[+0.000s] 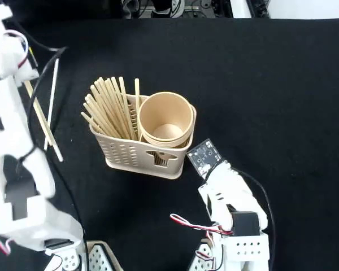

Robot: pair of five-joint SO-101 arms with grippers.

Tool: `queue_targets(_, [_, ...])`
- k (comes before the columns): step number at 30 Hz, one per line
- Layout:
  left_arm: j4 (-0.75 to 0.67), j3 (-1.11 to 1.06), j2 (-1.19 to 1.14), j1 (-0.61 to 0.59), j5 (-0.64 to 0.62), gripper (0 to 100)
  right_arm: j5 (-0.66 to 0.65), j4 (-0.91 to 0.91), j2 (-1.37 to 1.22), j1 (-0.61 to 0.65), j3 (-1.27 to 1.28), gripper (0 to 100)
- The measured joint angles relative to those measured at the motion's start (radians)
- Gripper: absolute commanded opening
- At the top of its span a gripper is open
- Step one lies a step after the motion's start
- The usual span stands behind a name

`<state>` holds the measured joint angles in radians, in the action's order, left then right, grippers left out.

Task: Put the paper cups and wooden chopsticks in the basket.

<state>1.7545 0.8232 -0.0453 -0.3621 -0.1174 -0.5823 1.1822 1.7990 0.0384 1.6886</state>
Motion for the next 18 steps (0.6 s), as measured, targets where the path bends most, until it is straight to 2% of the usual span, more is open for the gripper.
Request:
queue_targets(9, [-0.258,-0.46,0.399,0.0,-0.003,3,0.0,0.0,0.0,0.0,0.0,1.2])
queue_targets(18, [-0.703,-1.059,0.976,0.017,-0.005,3,0.0,0.0,0.0,0.0,0.0,1.2])
